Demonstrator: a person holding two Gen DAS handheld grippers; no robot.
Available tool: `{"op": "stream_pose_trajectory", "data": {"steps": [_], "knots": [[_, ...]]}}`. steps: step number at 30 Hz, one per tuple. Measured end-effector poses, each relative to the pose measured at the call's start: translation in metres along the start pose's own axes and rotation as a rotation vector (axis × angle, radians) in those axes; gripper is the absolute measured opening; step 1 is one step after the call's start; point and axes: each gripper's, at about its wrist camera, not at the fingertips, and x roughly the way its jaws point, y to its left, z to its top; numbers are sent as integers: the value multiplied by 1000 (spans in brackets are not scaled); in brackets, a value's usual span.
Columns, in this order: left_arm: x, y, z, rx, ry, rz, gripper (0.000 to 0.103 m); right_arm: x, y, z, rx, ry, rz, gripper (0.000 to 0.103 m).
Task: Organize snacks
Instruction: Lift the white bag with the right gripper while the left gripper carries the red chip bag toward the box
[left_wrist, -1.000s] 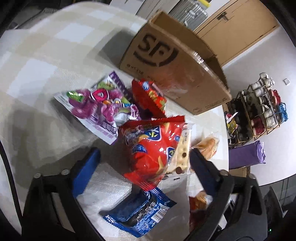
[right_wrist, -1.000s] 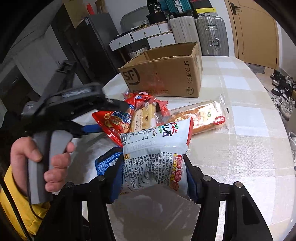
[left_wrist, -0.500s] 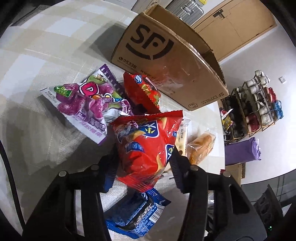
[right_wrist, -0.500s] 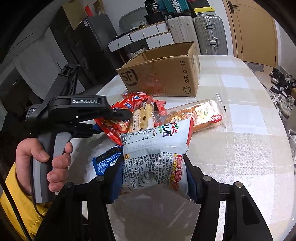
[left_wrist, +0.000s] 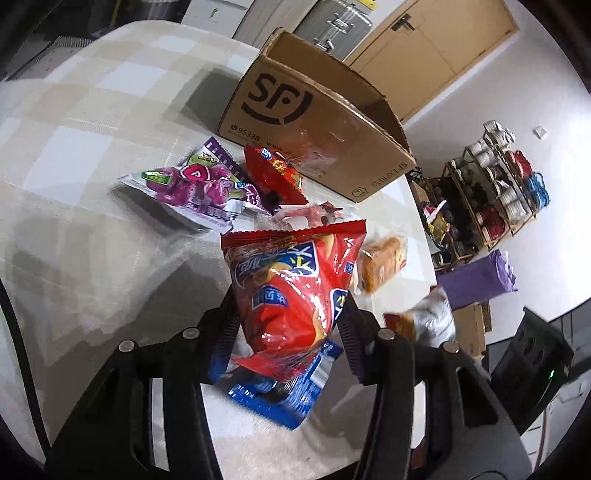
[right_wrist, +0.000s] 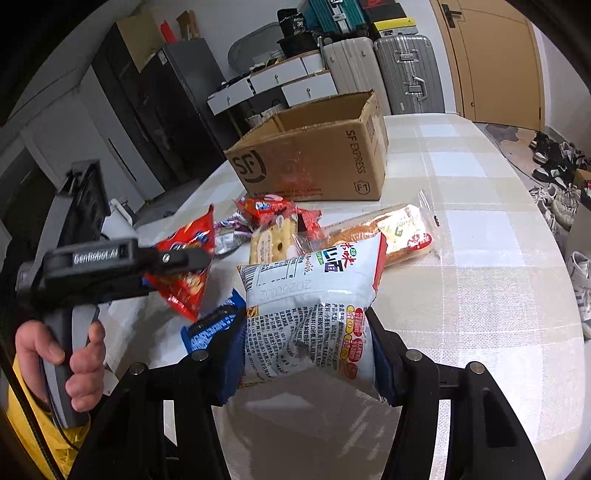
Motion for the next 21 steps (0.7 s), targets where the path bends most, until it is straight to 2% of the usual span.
{"op": "stream_pose_trajectory", "data": {"steps": [11,21], "knots": [[-59,19,-17,95,-80,41,47,-7,21,6,1,-62,31,59],[-81,13,-36,157,-57,-36,47,3,37,12,0,-60,36,59]]}}
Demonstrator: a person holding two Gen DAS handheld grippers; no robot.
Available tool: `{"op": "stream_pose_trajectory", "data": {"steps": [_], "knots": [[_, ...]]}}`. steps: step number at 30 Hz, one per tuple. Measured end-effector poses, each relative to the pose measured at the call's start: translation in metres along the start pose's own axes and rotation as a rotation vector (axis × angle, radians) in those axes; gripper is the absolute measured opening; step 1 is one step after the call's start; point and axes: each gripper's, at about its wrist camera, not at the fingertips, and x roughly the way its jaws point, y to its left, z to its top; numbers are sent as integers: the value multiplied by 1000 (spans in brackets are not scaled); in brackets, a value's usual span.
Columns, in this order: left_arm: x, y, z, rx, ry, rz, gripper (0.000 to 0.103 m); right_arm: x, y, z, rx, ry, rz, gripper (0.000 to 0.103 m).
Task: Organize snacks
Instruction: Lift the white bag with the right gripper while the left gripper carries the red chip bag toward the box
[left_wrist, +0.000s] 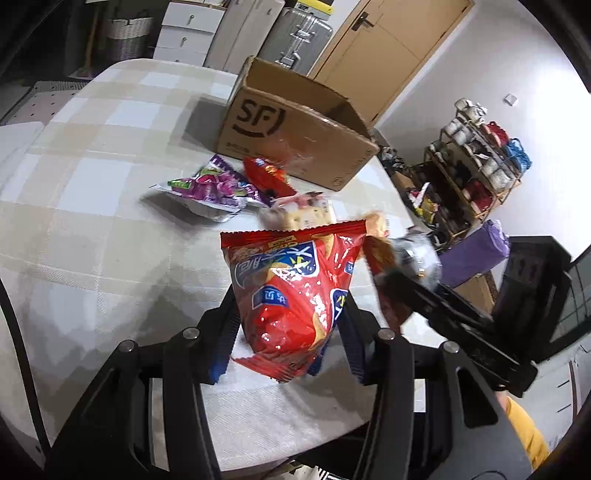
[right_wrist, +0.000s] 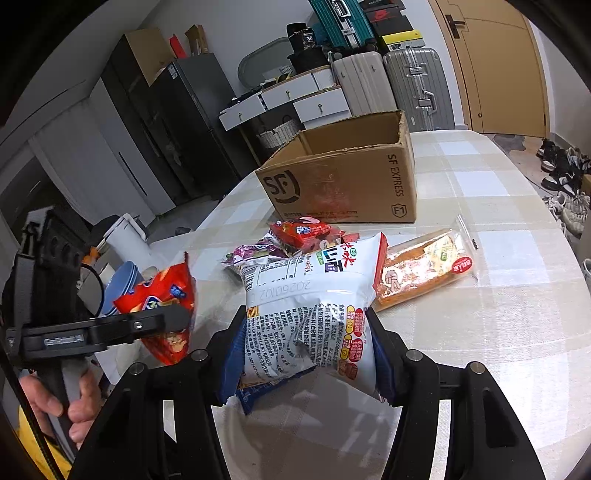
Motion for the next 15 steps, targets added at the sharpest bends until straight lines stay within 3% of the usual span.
{"op": "stream_pose_trajectory", "data": {"steps": [15], "knots": [[3,0,-10,31,-4,49,47,1,-1,-2,-13,-9,-11,59]]}}
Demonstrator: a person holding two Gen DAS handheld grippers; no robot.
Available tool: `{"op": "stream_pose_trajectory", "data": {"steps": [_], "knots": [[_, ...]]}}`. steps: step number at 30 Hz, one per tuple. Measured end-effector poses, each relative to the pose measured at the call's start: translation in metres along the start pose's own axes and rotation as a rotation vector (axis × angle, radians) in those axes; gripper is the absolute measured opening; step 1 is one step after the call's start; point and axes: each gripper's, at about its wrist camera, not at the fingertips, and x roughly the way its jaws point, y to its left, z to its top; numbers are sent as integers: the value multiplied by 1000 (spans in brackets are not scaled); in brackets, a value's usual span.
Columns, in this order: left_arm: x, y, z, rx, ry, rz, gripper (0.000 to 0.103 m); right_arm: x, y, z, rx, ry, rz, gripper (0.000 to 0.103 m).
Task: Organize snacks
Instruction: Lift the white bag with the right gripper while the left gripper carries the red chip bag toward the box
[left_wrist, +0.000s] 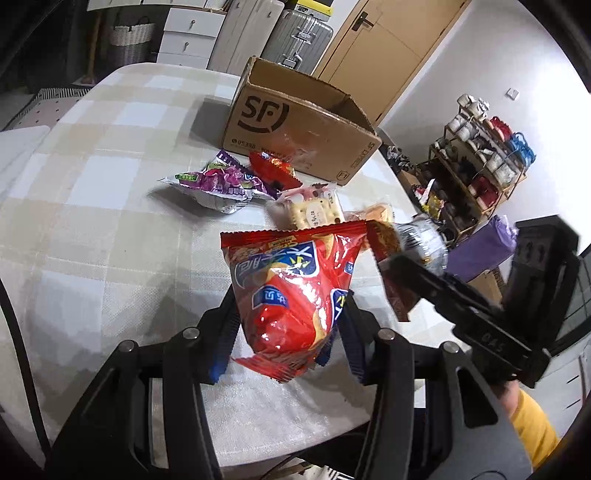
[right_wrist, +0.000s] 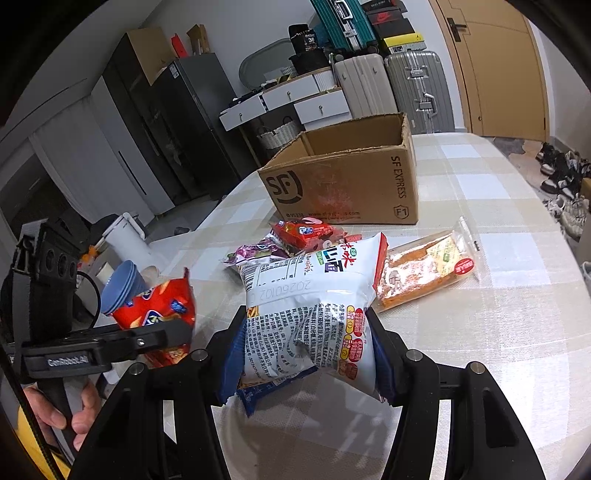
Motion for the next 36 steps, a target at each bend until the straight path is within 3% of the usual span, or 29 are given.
{"op": "stream_pose_trajectory", "data": {"steps": [9,17,24,36], "knots": [[8,3,-3,-23,15,21,47,-22,-4,-3,70,-53,-2,59],[-21,-14,10,15,-25,54,47,-42,-6,12,112,-68,31,59],[-53,-40,48,93,-118,86,47,-62,13,56,49,-113,79,59],[-44,-56,131,137,-124,96,47,-45,17,134,59,-114,86,59]]}}
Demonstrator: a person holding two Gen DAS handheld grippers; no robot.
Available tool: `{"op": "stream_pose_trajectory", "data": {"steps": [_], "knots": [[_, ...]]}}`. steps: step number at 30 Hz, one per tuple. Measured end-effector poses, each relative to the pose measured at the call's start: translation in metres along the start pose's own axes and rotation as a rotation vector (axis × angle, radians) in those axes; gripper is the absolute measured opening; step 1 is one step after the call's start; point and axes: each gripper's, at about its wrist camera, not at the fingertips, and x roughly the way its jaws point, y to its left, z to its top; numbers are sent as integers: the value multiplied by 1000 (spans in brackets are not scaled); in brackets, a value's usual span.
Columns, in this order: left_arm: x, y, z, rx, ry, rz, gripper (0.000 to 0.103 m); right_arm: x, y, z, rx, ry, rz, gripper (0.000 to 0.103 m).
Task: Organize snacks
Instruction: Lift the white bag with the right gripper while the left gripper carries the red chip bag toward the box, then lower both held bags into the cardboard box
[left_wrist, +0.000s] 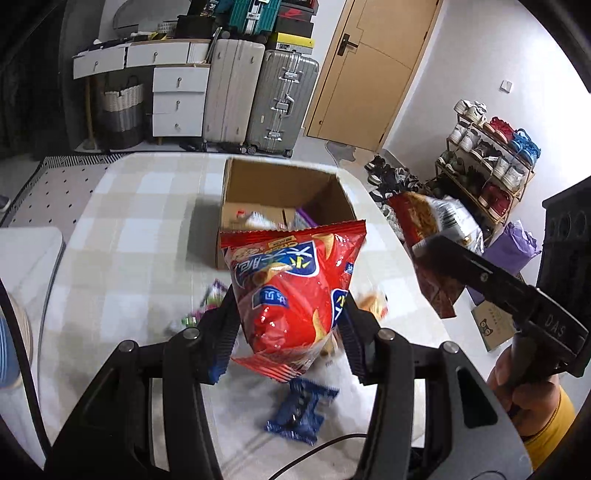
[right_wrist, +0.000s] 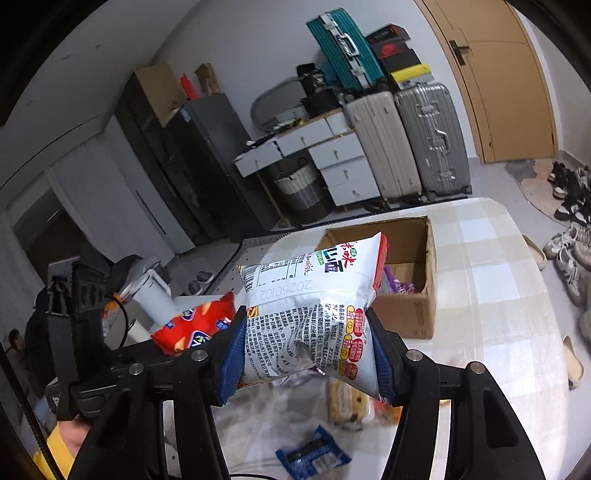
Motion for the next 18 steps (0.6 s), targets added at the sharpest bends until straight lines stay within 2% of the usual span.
{"op": "stream_pose_trajectory", "data": {"steps": [3,8,12,18], "knots": [[13,-2,26,20,7,-4,47,13,-11,17,48,14,2,59],[41,-5,67,59,27,5,47,33,-21,43,33,13,-30,59],[79,-6,102,85,61,16,47,52,-33,59,36,17,-48,59],[140,4,141,62,111,35,47,92,-50,78,29,57,-80,59]]}}
